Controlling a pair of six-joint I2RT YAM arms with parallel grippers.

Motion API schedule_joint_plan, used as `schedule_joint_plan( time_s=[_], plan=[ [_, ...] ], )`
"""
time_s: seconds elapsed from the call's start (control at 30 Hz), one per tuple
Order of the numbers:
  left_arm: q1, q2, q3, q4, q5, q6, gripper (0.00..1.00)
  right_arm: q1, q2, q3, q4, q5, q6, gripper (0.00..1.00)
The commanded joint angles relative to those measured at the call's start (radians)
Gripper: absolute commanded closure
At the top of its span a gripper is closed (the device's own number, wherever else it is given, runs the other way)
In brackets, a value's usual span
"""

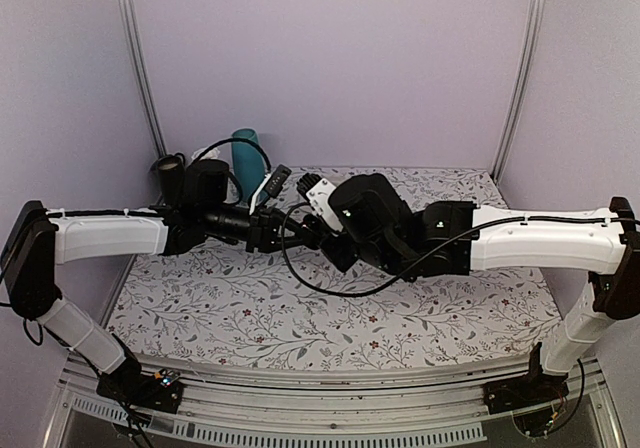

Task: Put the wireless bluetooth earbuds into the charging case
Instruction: Place the right earbud in the right side groove of the charging case.

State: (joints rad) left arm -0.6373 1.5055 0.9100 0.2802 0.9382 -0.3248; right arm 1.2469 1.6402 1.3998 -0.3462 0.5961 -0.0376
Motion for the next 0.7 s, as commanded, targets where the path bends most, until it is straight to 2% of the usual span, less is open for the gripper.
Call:
schedule_joint_plan(
  time_s=[0.0,0.67],
  plan=[
    [0.002,-0.014,0.024,0.103,-0.028,-0.006,1.00,0.014,0.001,0.028,-0.001,-0.103,0.027,0.91],
    [-0.008,-0.033,-0.001,0.169,-0.061,-0.017,1.00,0.014,0.020,0.100,-0.037,-0.131,0.086,0.83]
  ],
)
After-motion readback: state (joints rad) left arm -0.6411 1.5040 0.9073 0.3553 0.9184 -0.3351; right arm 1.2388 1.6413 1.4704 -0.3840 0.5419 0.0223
